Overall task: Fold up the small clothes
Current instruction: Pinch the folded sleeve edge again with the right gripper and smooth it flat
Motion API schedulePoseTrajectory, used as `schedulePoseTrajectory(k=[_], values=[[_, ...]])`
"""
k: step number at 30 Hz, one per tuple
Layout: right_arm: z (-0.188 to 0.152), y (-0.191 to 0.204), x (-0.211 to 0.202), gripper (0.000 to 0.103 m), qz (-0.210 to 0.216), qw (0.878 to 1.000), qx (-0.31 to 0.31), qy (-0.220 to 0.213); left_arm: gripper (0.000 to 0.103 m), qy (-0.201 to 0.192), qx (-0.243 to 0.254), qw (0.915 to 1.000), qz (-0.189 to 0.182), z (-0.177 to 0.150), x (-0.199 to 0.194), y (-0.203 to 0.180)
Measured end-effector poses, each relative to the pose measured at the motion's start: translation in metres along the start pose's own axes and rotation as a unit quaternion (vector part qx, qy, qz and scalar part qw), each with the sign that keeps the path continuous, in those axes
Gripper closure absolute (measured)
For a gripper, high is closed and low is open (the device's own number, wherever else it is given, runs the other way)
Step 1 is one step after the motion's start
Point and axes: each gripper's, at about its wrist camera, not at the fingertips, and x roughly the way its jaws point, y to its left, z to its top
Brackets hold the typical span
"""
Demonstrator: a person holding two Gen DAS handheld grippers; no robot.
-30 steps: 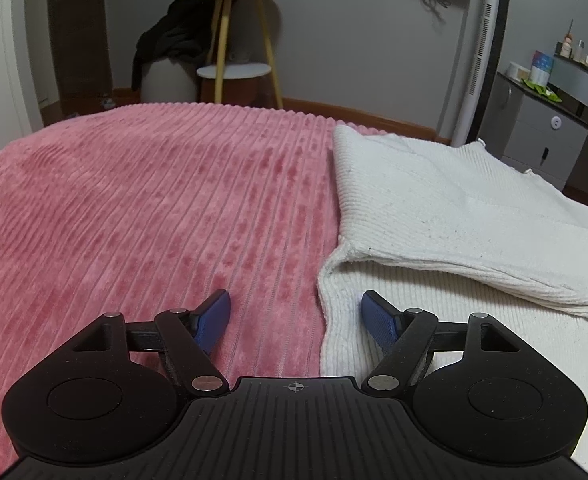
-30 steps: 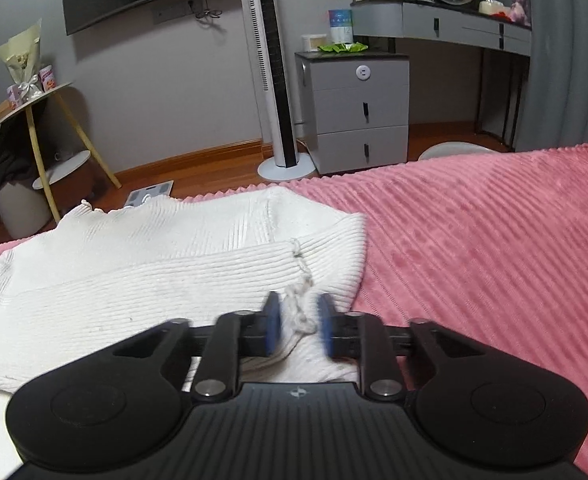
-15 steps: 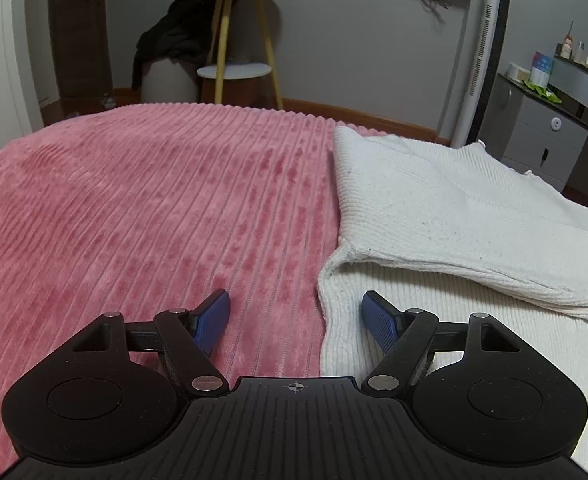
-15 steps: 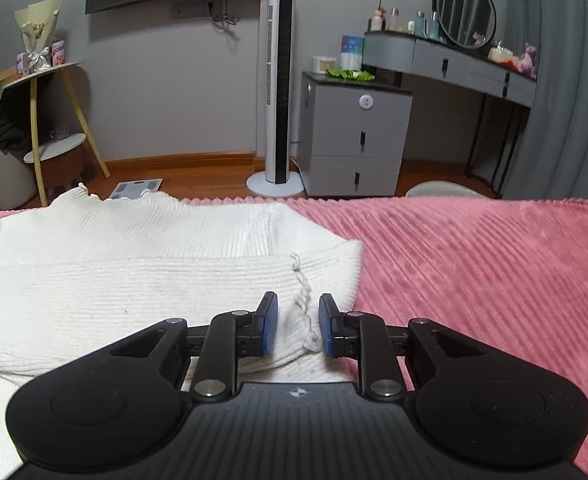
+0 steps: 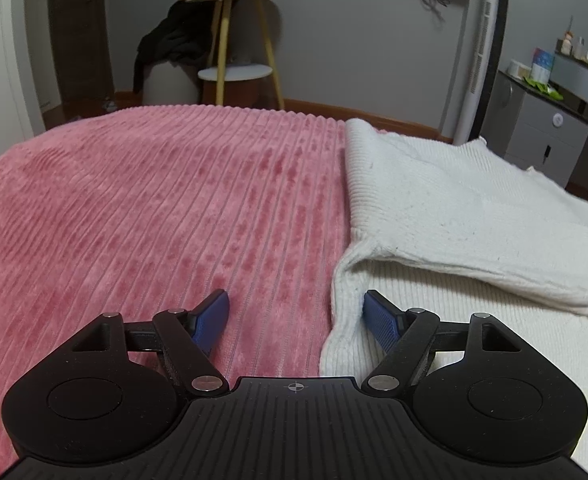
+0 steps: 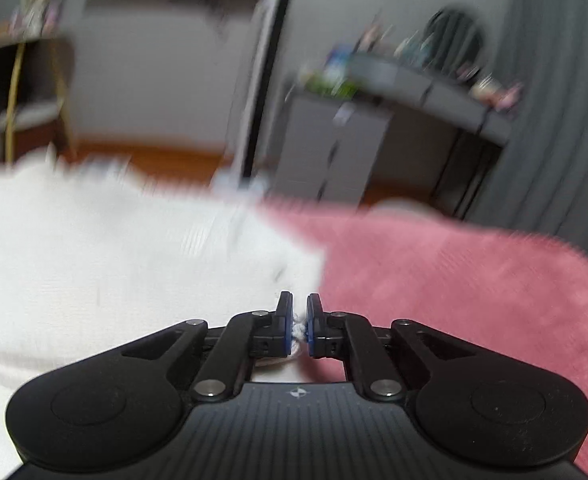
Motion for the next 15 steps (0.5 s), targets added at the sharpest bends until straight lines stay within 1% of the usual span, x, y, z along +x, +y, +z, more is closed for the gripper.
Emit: schedulePoseTrajectory(k=[1,2,3,4,6,8,10,11,12,15], values=[[-0.003,0.006,0.004,0.096,-0.009,1.0,-0.024,0.006,0.021,-0.002,0.007,1.0,0.004,-0.001,0.001,-0.002],[-0.003,0.011,0.001,0.096,-0.019,0.999,-0.046,-0.005,0.021,-0.004,0.015,0.9999,0.008,-0.002,0.002,-0.004],[-0.001,0.013,-0.004,0.093,-0.026,0.998,-0.053,-0.01,0.02,-0.005,0.021,0.9997,0.01,-0.003,0.002,-0.005],[0.001,0.009,-0.013,0.089,-0.025,0.999,-0.038,-0.019,0.02,-0.007,0.023,0.9996,0.011,-0.003,0.003,-0.005],[0.003,-0.004,-0.035,0.081,-0.007,0.999,0.009,-0.034,0.02,-0.006,0.021,0.9997,0.01,-0.003,0.003,-0.005],[-0.004,-0.018,-0.061,0.079,0.016,0.998,0.048,-0.037,0.02,-0.005,0.018,0.9998,0.008,-0.003,0.002,-0.004],[-0.018,-0.025,-0.088,0.078,0.051,0.997,0.059,-0.024,0.02,-0.002,0.017,0.9998,0.008,-0.004,0.0,-0.004],[-0.027,-0.029,-0.1,0.074,0.062,0.996,0.063,-0.013,0.02,-0.001,0.017,0.9998,0.009,-0.005,-0.003,-0.004],[-0.036,-0.033,-0.111,0.07,0.071,0.995,0.069,0.002,0.021,0.001,0.017,0.9998,0.01,-0.006,-0.006,-0.003],[-0.071,-0.042,-0.142,0.068,0.097,0.989,0.091,0.057,0.023,0.011,0.014,0.9998,0.012,-0.013,-0.023,0.0]])
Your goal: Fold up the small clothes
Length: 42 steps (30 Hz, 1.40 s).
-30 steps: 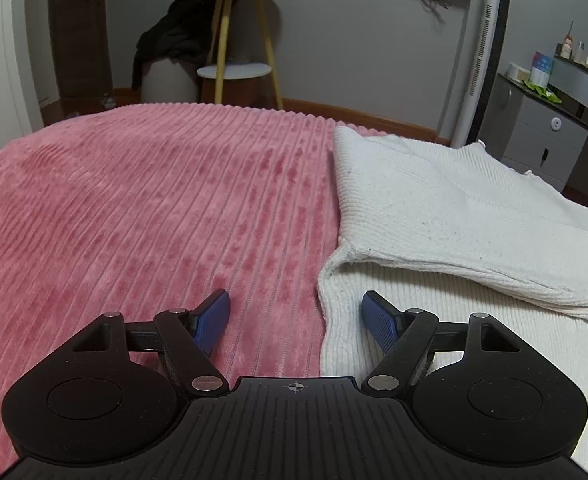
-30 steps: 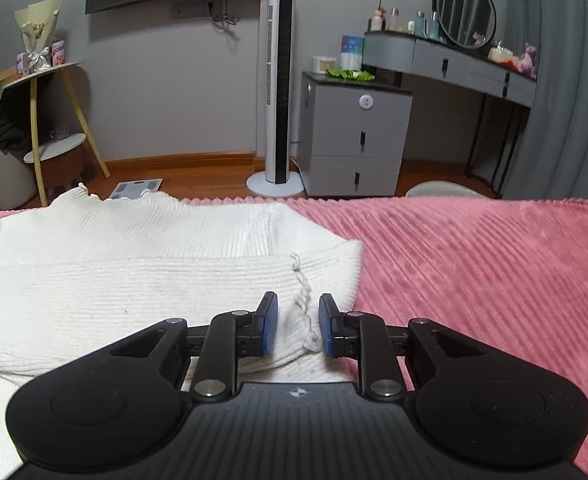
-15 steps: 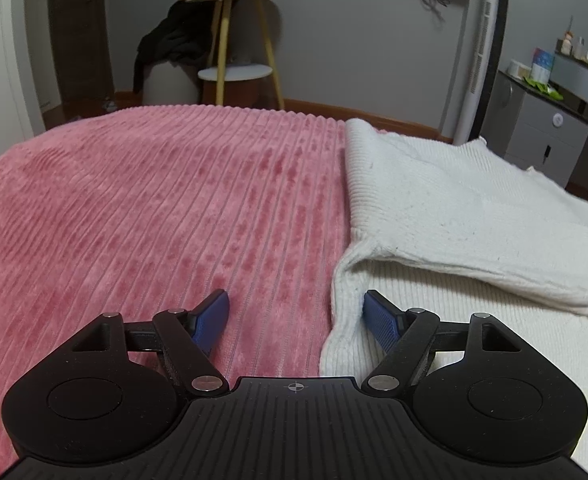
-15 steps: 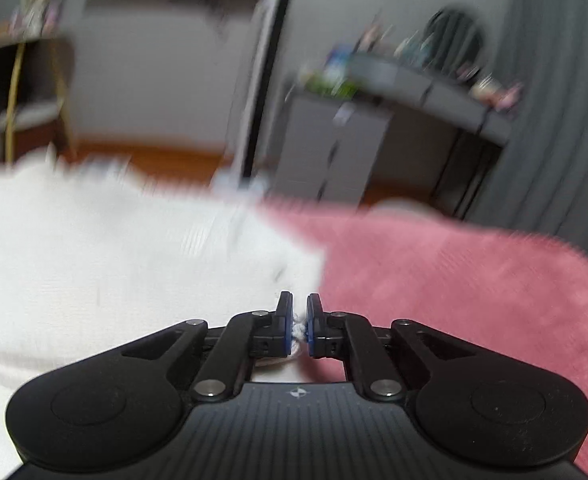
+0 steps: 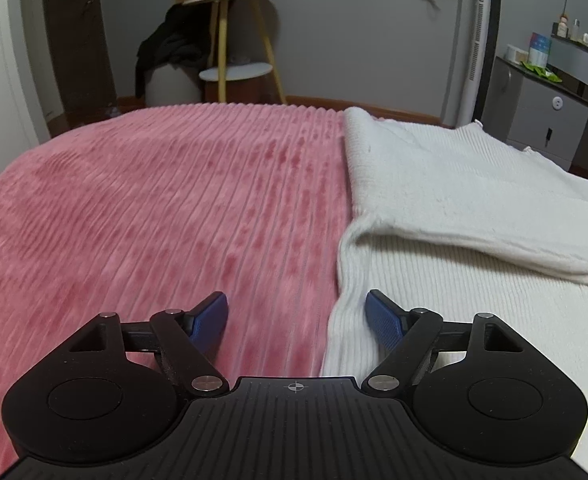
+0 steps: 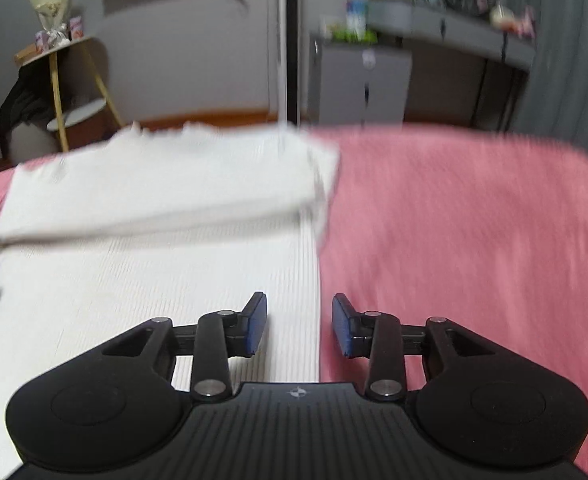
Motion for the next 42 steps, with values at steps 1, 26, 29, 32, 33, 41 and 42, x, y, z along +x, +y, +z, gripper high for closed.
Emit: schedulePoseTrajectory(k=[1,26,29,32,33,41,42], values=[[-0.01,-0.004,-0.006,0.067,0.005,1.0,0.007,0.016,0.023,0.002,-0.003,1.0,0.0,-0.002,-0.007,0.001],[-0.079,-0.034,-0.054,0.051,0.072,0.979,0.084,0.173,0.047,0.062,-0.057,0.9964,-0.013,-0.063,-0.128,0.037],[-0.08,-0.034,-0.045,0.052,0.085,0.973,0.088,0.193,0.048,0.073,-0.068,0.9948,-0.019,-0.064,-0.127,0.04],[-0.08,-0.038,-0.045,0.068,0.102,0.97,0.099,0.197,0.047,0.07,-0.068,0.995,-0.021,-0.065,-0.129,0.041],[-0.08,-0.041,-0.047,0.078,0.111,0.969,0.104,0.196,0.046,0.07,-0.068,0.9949,-0.022,-0.066,-0.13,0.04],[-0.083,-0.052,-0.063,0.086,0.169,0.958,0.12,0.196,0.046,0.078,-0.074,0.9938,-0.031,-0.066,-0.127,0.04],[-0.084,-0.051,-0.061,0.082,0.177,0.955,0.121,0.207,0.046,0.078,-0.072,0.9939,-0.032,-0.066,-0.127,0.039]])
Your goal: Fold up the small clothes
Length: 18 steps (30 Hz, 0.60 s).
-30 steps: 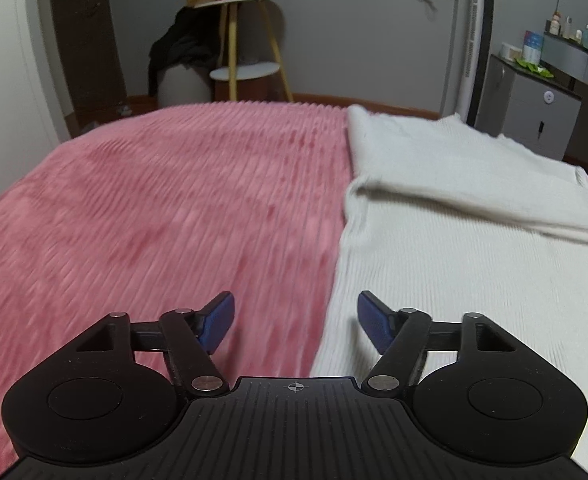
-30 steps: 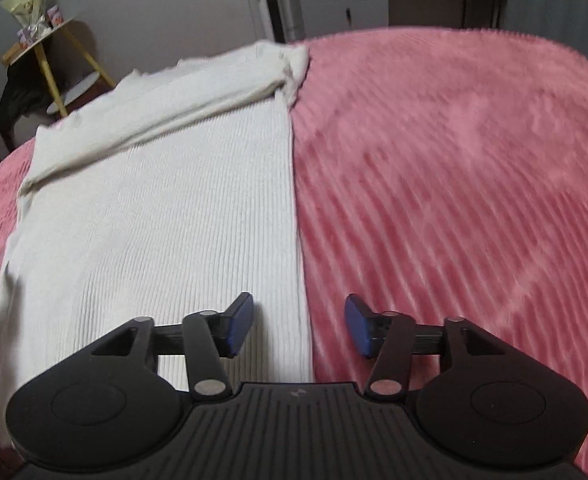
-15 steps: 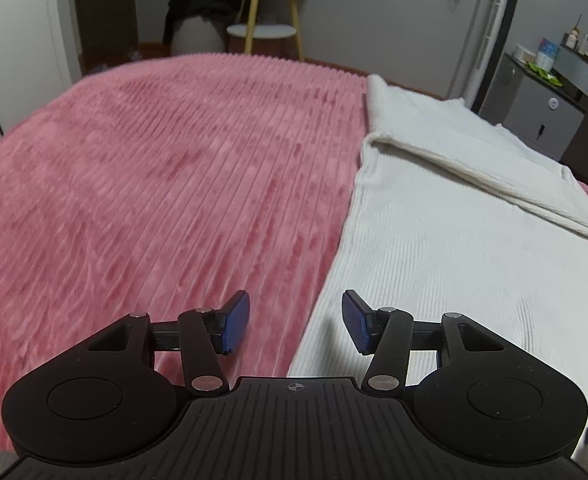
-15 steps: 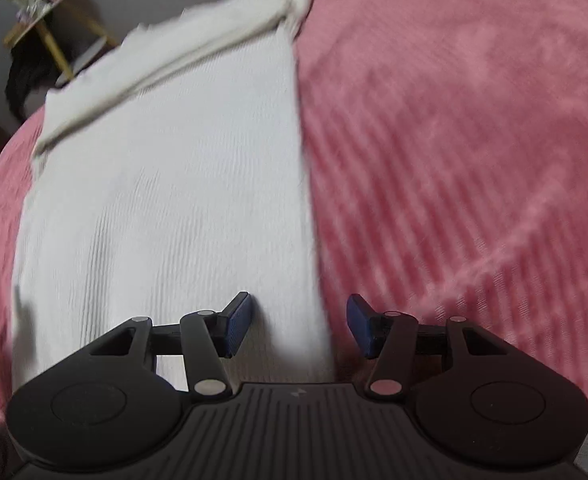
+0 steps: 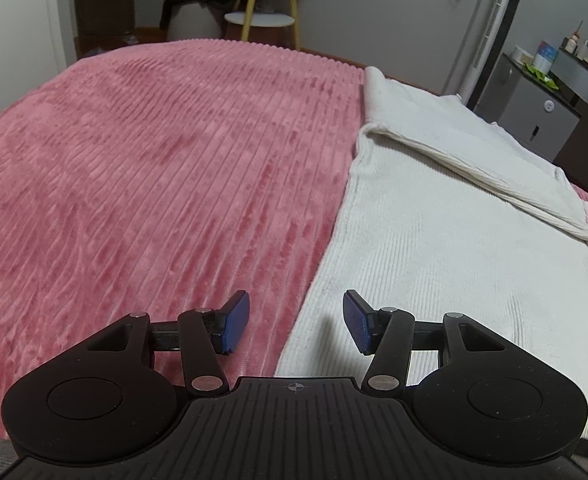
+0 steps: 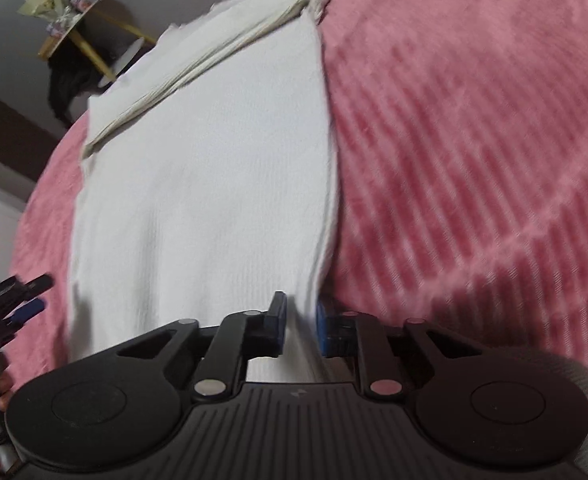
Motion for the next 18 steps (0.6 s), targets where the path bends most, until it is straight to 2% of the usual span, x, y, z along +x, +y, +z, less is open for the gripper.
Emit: schedulePoseTrajectory(k=[4,5,6,9,12,16,18], values=[[-0.001,0.004,0.005,0.078,0.006,1.0,-0.014,0.02,0.046,-0.002,-0.001,1.0,-0.005,0.0,-0.002,0.0],[-0.001,0.007,0.006,0.083,0.005,0.999,-0.02,0.026,0.046,-0.003,-0.003,1.0,-0.006,0.0,-0.003,0.001],[-0.001,0.011,0.008,0.096,0.006,0.999,-0.032,0.029,0.046,-0.003,-0.004,1.0,-0.008,0.0,-0.003,0.001],[0.003,0.019,0.008,0.096,0.024,0.998,-0.048,0.029,0.046,-0.003,-0.005,0.9999,-0.015,0.002,-0.006,0.0],[0.017,0.02,0.002,0.096,0.074,0.997,-0.015,0.018,0.046,-0.004,-0.002,0.9992,-0.04,0.006,-0.011,-0.002],[0.049,0.02,-0.008,0.096,0.14,0.989,0.044,-0.025,0.045,-0.013,0.02,0.9963,-0.082,0.014,-0.019,-0.005],[0.069,0.021,-0.01,0.096,0.154,0.984,0.068,-0.053,0.045,-0.018,0.041,0.9939,-0.101,0.017,-0.022,-0.008]])
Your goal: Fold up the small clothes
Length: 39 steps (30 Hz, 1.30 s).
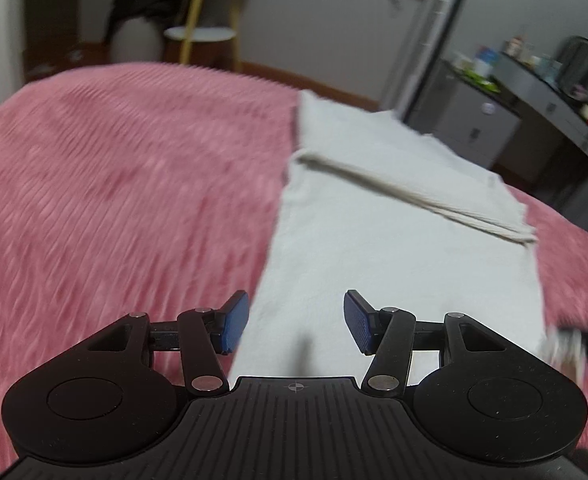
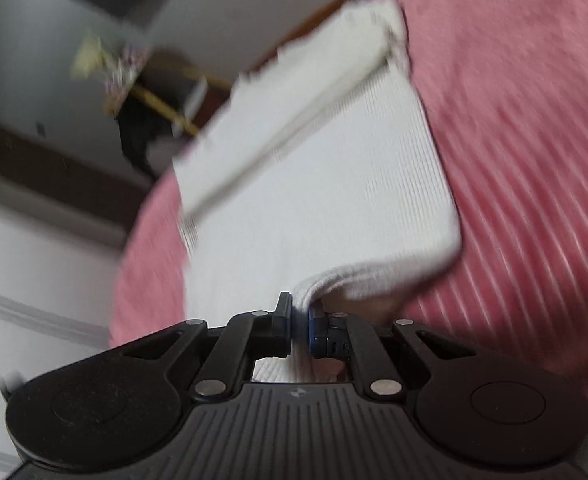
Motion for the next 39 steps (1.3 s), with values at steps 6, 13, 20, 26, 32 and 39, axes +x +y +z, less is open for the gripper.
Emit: schedulePoseTrajectory(k=[6,13,20,26,32,39], values=[[0.059,-0.009,0.023,0.096,0.003,0.994,0.066,-0.083,0.042,-0.002,0.047,0.9982,-0.037,0.008,0.008,-0.006],[0.091,-0.033,0.068,0.092,-0.084,0.988,0.068,-0.107,0.03,-0.022,0.093,0.9947,-0.037,0.022,0.022,0.001],[0.076,-0.029,0.034,0.056,-0.115,0.975,-0.072,-0.175,0.026,0.023,0.108,0.9907,-0.079,0.023,0.039,0.015],[0.056,-0.01,0.041,0.05,-0.131,0.956,-0.223,-0.137,0.026,0.088,0.072,0.9908,-0.073,0.014,0.055,0.018],[0.054,0.007,0.064,0.05,-0.145,0.945,-0.264,-0.126,0.028,0.093,0.058,0.9926,-0.053,0.009,0.049,0.02],[0.063,0.001,0.084,0.07,-0.177,0.94,-0.263,-0.126,0.078,0.119,0.032,0.9915,-0.041,0.009,0.072,0.019]])
